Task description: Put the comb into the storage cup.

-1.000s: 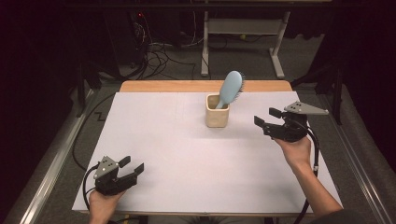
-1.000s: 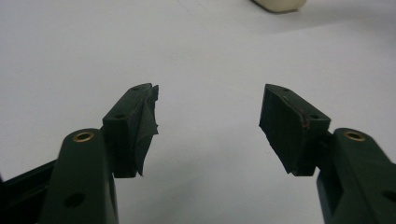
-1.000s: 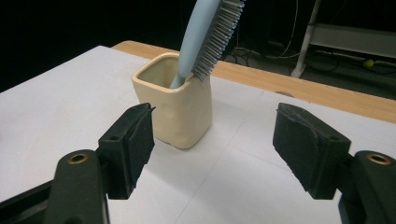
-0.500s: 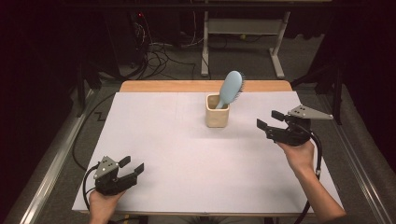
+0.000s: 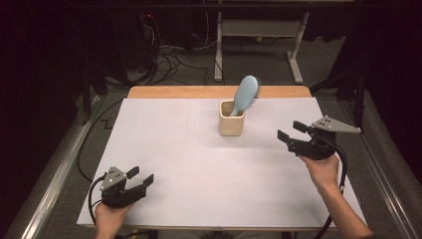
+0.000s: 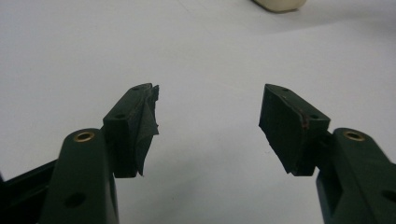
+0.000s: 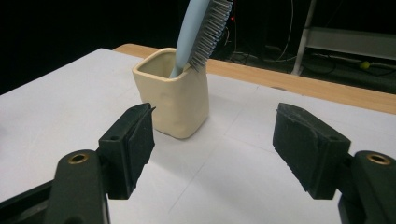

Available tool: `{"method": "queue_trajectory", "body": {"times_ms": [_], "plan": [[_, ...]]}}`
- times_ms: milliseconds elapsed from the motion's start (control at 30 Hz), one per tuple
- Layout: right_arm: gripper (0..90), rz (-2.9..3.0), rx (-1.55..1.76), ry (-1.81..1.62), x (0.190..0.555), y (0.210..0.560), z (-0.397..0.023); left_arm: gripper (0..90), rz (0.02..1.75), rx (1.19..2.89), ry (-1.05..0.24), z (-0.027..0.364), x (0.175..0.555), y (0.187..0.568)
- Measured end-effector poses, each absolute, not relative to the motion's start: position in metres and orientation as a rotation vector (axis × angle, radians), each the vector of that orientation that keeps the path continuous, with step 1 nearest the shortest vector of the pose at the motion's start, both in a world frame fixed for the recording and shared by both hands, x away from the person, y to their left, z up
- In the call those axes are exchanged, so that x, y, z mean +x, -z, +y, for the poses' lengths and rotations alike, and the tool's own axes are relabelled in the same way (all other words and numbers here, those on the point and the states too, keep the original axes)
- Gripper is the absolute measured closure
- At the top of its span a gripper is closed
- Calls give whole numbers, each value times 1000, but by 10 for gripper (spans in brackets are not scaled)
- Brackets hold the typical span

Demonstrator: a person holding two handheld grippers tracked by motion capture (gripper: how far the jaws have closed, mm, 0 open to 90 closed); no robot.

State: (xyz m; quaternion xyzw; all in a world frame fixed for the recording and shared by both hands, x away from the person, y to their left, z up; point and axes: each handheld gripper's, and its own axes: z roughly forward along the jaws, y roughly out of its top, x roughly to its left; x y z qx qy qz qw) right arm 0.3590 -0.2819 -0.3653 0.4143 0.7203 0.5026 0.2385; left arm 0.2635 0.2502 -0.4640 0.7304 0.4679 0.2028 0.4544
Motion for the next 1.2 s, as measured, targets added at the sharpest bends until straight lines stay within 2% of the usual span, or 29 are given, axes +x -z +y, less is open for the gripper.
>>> {"method": "queue_trajectory", "body": {"times_ms": [1200], "plan": [[296,1944,1151,-1381,331,383,-306,372,1157,1800,-500,251,264,464]]}}
